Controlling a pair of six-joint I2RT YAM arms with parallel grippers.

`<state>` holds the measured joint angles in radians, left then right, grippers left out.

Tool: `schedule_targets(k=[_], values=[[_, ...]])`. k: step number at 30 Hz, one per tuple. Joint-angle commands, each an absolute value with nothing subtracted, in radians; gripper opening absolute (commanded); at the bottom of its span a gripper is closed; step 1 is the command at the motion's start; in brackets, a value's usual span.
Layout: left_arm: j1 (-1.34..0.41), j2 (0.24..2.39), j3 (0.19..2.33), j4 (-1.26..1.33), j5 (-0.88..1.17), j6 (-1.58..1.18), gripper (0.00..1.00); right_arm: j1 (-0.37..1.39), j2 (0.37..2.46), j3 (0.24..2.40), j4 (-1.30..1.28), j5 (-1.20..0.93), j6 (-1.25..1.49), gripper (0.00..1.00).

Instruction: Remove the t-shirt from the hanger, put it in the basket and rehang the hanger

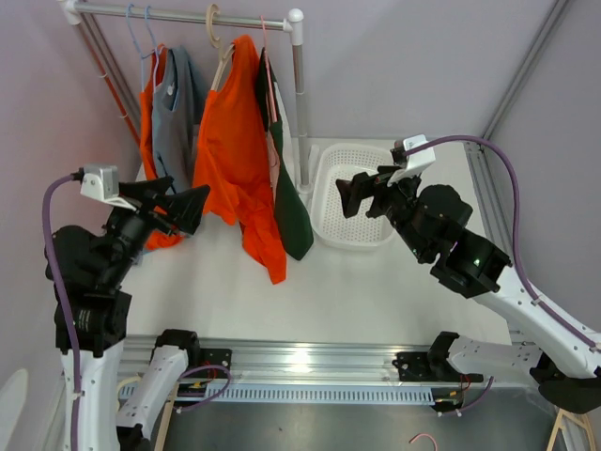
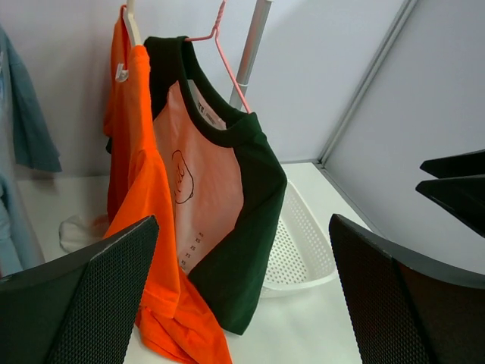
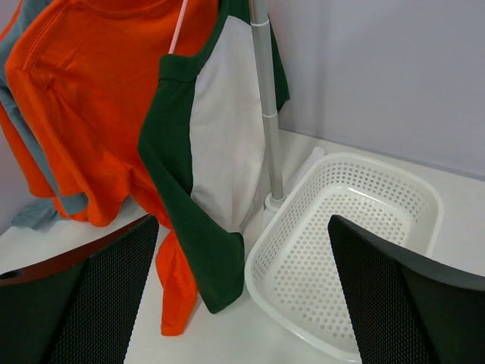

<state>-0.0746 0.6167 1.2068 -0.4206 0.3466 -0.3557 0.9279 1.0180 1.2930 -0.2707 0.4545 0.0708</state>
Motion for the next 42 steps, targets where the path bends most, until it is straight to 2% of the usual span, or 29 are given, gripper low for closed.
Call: schedule_targets(k=[1,5,7,11,14,18,25,27,29,33,35,36,42], values=[[-0.090,0.695,1.262,-0.408,0.390,-0.336,0.99,0.925,1.005,1.316,-0.262,0.485,0.077,0.99],[-0.127,0.768,1.377,-0.471,0.286,-0.290,0.99,0.891,1.031,1.351,-0.258,0.448,0.097,0.99],[-0.127,0.785,1.394,-0.509,0.235,-0.282,1.00,0.827,1.144,1.432,-0.331,0.384,0.113,0.99],[-0.127,0.764,1.362,-0.497,0.195,-0.305,1.00,0.782,1.380,1.760,-0.413,0.315,0.081,0.99],[-0.127,0.761,1.345,-0.495,0.192,-0.308,1.00,0.744,1.561,1.925,-0.457,0.240,0.087,0.99],[-0.127,0.756,1.342,-0.505,0.163,-0.298,0.99,0.684,1.777,2.274,-0.541,0.103,0.107,1.00],[-0.127,0.719,1.293,-0.471,0.135,-0.290,1.00,0.672,1.963,2.417,-0.425,0.072,0.124,1.00],[-0.127,0.726,1.285,-0.453,0.196,-0.273,1.00,0.672,1.989,2.450,-0.442,0.075,0.123,1.00],[-0.155,0.758,1.307,-0.439,0.253,-0.249,0.99,0.673,1.970,2.400,-0.437,0.101,0.124,0.99],[-0.412,0.866,1.414,-0.449,-0.034,-0.140,0.99,0.672,1.824,2.143,-0.297,0.169,0.120,1.00],[-0.419,0.980,1.509,-0.492,-0.026,-0.175,0.99,0.663,1.746,2.071,-0.288,0.202,0.121,1.00],[-0.431,1.023,1.623,-0.532,-0.035,-0.186,1.00,0.658,1.724,2.025,-0.310,0.231,0.126,0.99],[-0.503,1.311,1.888,-0.560,-0.101,-0.167,0.99,0.649,1.483,1.752,-0.276,0.351,0.146,1.00]])
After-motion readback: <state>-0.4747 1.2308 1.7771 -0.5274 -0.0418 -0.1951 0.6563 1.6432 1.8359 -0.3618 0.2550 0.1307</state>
